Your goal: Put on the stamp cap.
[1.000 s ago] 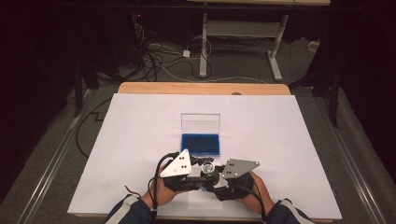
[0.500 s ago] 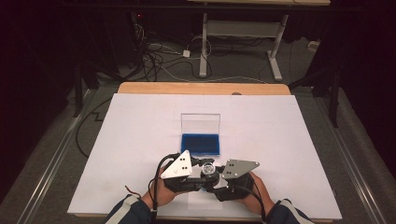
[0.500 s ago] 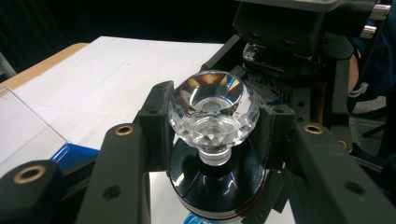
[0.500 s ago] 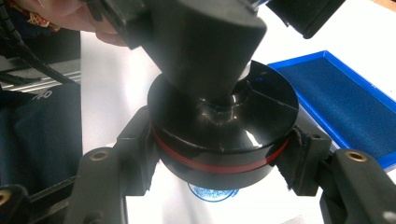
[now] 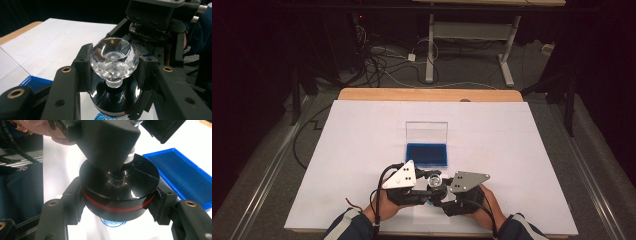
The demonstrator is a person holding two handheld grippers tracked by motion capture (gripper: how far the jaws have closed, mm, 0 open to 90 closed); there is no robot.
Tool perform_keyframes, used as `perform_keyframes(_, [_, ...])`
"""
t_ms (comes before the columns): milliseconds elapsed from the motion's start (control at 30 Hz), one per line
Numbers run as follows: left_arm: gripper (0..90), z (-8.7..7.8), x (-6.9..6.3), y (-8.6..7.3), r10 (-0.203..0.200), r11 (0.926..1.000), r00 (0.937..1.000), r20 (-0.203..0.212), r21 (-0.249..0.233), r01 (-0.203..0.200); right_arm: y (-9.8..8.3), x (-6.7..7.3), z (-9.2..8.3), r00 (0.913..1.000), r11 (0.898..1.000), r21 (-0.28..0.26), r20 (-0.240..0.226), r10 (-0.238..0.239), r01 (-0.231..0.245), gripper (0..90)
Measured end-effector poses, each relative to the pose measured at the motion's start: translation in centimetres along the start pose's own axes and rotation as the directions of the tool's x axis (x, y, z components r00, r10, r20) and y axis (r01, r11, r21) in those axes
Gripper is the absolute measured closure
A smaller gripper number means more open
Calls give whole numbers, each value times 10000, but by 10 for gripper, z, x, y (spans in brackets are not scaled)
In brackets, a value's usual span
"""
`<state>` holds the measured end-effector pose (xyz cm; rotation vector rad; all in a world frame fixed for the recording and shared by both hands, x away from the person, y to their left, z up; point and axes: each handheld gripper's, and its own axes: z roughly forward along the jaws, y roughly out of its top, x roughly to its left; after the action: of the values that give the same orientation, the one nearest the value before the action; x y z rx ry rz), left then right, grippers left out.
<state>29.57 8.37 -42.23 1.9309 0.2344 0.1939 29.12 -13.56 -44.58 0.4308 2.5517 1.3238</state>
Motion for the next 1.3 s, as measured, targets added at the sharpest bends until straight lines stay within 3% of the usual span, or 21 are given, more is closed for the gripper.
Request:
perform_keyframes(400, [541,0,1,1,-77,10000,10000,49,43,76,1,0,-1,9997,9997,-11,-58,-229,229,389])
perform_keyframes(533, [542,-1,-2,1,12,9998,10000,31,-174,-11,1,1,-2,9994,9994,-24,-11,-342,342,389])
perform_keyframes(600, [542,-1,-3,1,28,9995,10000,-65,-304,-30,1,2,-2,9998,9996,-258,-176,-113,108,390])
perform_keyframes(700, [542,-2,-2,0,-301,9973,9995,-22,-671,299,1,2,-3,9997,9981,-601,-197,130,-141,389])
perform_keyframes(833, [542,-3,-1,-1,-404,9959,9992,-26,-807,401,2,2,-4,9997,9976,-666,-159,183,-193,390])
perform_keyframes(1000, [543,-3,1,-1,-484,9955,9988,57,-815,487,2,0,-5,9997,9979,-618,-173,175,-185,390])
perform_keyframes(1300, [542,0,-2,-1,-259,9981,9997,-55,-563,255,0,1,-2,9994,9983,-514,-245,262,-275,389])
